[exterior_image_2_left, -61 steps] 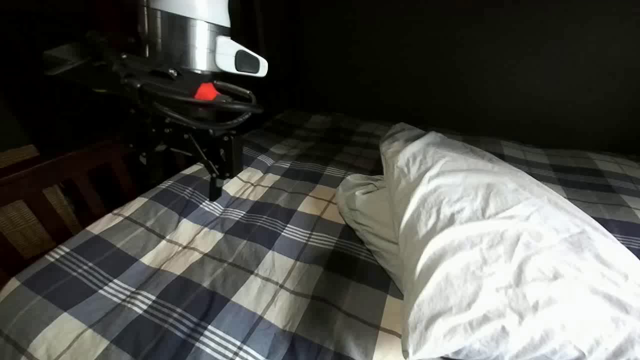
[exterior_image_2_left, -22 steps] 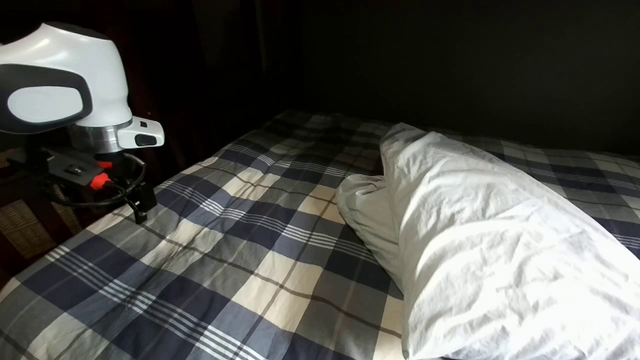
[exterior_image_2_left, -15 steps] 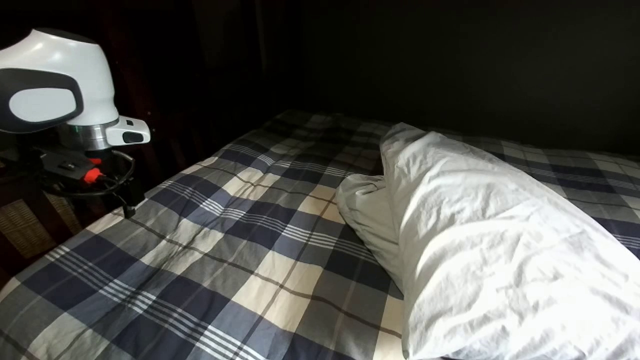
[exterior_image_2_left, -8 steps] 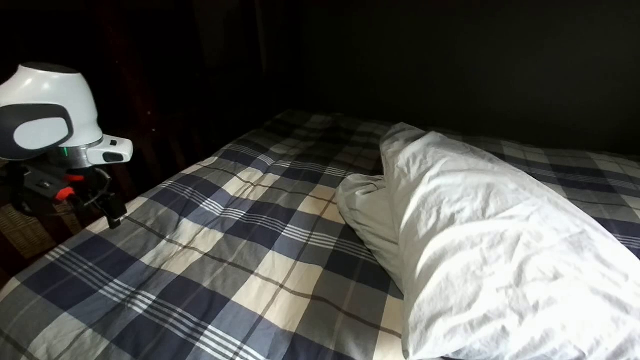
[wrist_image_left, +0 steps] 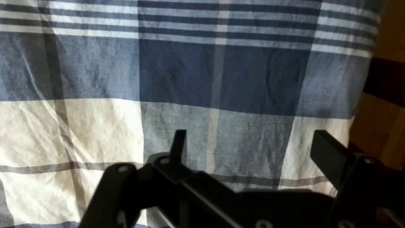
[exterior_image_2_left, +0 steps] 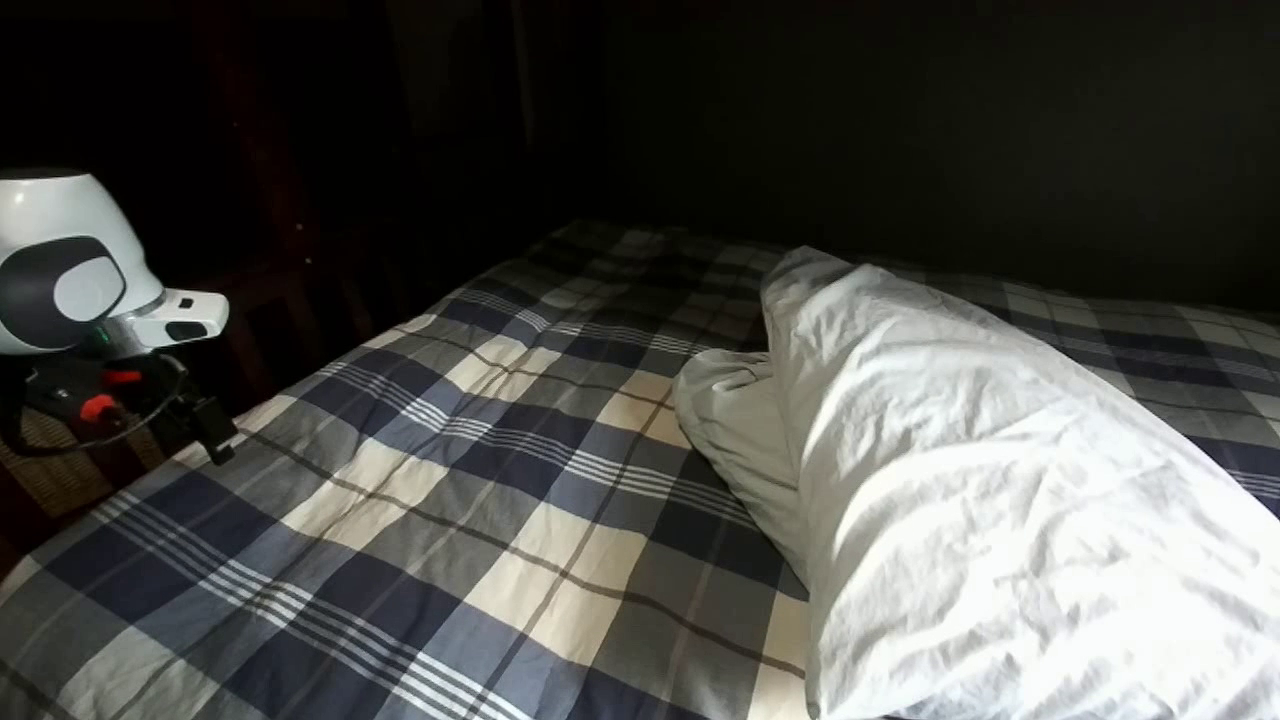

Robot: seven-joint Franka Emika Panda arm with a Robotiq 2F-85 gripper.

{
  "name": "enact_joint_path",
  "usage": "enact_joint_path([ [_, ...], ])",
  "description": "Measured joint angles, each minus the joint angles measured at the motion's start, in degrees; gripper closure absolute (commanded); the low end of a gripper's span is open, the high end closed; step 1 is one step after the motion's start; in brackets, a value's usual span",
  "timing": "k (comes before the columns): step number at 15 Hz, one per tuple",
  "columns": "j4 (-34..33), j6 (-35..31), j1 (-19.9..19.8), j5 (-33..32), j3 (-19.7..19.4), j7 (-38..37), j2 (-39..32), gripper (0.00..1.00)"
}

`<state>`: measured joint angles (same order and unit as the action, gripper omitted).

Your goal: Move the left side of the duvet to the right

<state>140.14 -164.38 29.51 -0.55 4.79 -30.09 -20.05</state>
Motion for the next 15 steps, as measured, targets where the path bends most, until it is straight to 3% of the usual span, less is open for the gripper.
enact_joint_path([
  [15,-2.07,-0.72,-0.99,-0.85,-0.02,1.68,-2.76,0.00],
])
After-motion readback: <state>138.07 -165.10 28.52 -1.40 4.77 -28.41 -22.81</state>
